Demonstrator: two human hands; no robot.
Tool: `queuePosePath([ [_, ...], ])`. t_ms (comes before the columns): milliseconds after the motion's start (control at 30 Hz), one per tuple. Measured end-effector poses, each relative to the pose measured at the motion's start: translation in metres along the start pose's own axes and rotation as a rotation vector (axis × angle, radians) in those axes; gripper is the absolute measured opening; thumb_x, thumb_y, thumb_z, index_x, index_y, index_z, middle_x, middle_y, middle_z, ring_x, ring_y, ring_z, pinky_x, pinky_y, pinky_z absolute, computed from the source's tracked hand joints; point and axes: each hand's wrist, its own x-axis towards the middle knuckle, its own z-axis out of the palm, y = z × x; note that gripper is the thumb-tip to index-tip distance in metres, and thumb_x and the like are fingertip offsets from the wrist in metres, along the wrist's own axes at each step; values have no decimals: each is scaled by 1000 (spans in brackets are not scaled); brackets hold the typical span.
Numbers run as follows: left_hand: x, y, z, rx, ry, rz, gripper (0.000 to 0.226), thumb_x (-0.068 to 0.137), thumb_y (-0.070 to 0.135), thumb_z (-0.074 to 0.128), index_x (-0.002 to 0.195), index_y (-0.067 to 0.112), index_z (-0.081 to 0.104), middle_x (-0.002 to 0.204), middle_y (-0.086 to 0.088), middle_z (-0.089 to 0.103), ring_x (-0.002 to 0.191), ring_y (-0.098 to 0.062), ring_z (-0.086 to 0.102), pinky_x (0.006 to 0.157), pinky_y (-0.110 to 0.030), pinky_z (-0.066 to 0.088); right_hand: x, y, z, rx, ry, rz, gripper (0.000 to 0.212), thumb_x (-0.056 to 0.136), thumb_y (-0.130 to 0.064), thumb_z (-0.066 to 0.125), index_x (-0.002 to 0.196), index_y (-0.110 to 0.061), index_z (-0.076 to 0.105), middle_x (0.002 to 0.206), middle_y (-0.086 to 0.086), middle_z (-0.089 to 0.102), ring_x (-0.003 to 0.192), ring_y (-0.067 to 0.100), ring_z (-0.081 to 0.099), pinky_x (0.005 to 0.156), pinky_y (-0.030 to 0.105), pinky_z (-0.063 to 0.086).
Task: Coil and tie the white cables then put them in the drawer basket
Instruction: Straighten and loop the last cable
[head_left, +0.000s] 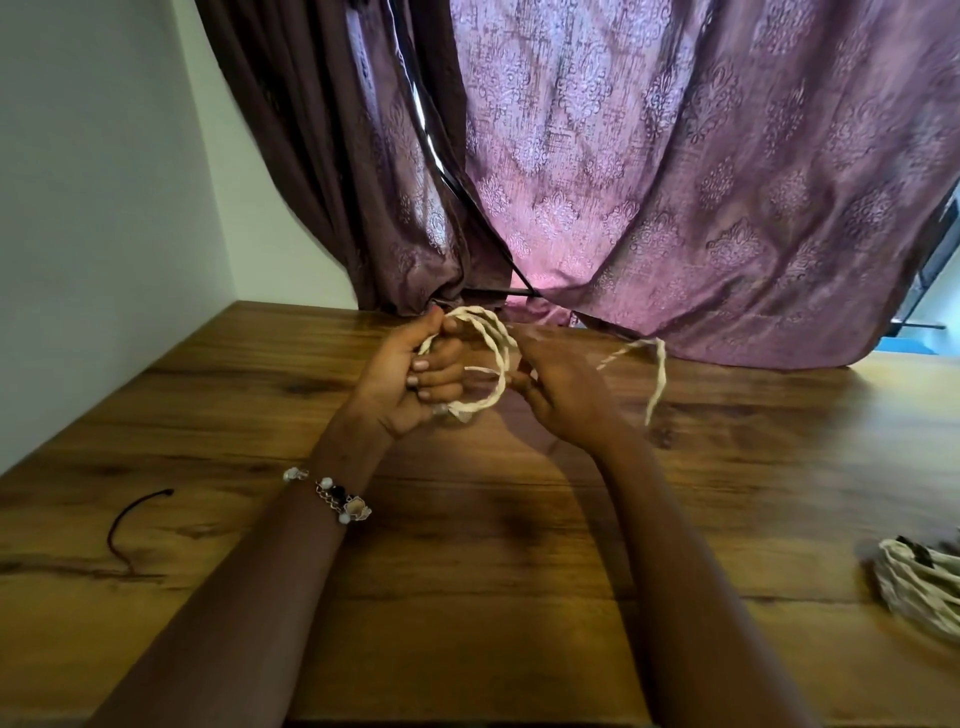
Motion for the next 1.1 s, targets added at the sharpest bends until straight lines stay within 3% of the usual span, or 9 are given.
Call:
queuePosePath([
  [100, 2, 5, -8, -106, 12, 108, 30, 90, 34, 40, 78, 11, 53, 38, 7, 37, 29, -2, 17, 28, -13, 24, -1, 0, 8, -408, -151, 158, 47, 94, -18, 48, 139, -11, 39, 123, 14, 60, 114, 34, 52, 100, 45, 37],
  [233, 0, 16, -14, -237, 2, 260, 27, 92, 35, 41, 80, 11, 47, 43, 6, 37, 30, -2, 21, 30, -15, 26, -5, 2, -7, -641, -58, 393, 33, 93, -11, 41, 123, -17, 53, 126, 14, 57, 125, 32, 45, 115, 50, 8],
  [433, -2, 25, -17, -231, 299, 498, 42, 102, 39, 29, 73, 15, 48, 50, 5, 45, 33, -4, 33, 36, -16, 29, -4, 2, -22, -557, 78, 355, 22, 93, -26, 53, 106, -14, 66, 106, 11, 69, 99, 34, 62, 86, 41, 42],
  [533, 1, 24, -13, -103, 404, 532, 47, 101, 36, 30, 69, 14, 57, 59, 0, 64, 39, -8, 45, 43, -16, 39, 0, -20, -24, -627, -115, 195, 26, 96, -20, 47, 116, -18, 63, 115, 9, 64, 106, 34, 59, 84, 38, 45],
  [667, 5, 13, -8, 404, 488, 470, 34, 104, 28, 27, 87, 8, 49, 70, -3, 73, 47, -11, 62, 44, -21, 46, 4, -50, -20, -638, -331, -74, 35, 97, -11, 40, 124, -18, 60, 120, 7, 60, 111, 32, 56, 82, 38, 47],
  [800, 4, -2, 1, 587, 427, 369, 26, 103, 19, 34, 86, 8, 49, 67, -6, 72, 52, -15, 67, 46, -24, 55, 5, -47, -20, -526, -67, -154, 23, 85, -8, 58, 104, -15, 70, 102, 7, 65, 98, 32, 61, 65, 37, 52],
  [900, 4, -13, 7, 612, 331, 295, 16, 102, 15, 35, 89, 13, 45, 56, 0, 66, 42, -9, 58, 40, -20, 45, 7, -38, -20, -416, 246, -236, 12, 77, -15, 62, 83, -11, 72, 80, 7, 66, 75, 30, 63, 53, 31, 48],
  [1000, 4, -23, 5, 794, 191, 136, 20, 97, 27, 40, 94, 10, 50, 53, -8, 58, 34, -14, 47, 39, -23, 39, 7, -30, -21, -493, 416, -264, 9, 75, -21, 69, 81, -17, 74, 80, 2, 67, 79, 28, 62, 75, 36, 42],
  [1100, 3, -22, 0, 710, 77, 7, 40, 97, 37, 35, 95, 0, 51, 41, -4, 42, 28, -9, 27, 38, -20, 30, 2, -13, -29, -592, 436, -39, 17, 73, -33, 72, 88, -25, 74, 90, -1, 72, 90, 28, 64, 93, 40, 27],
])
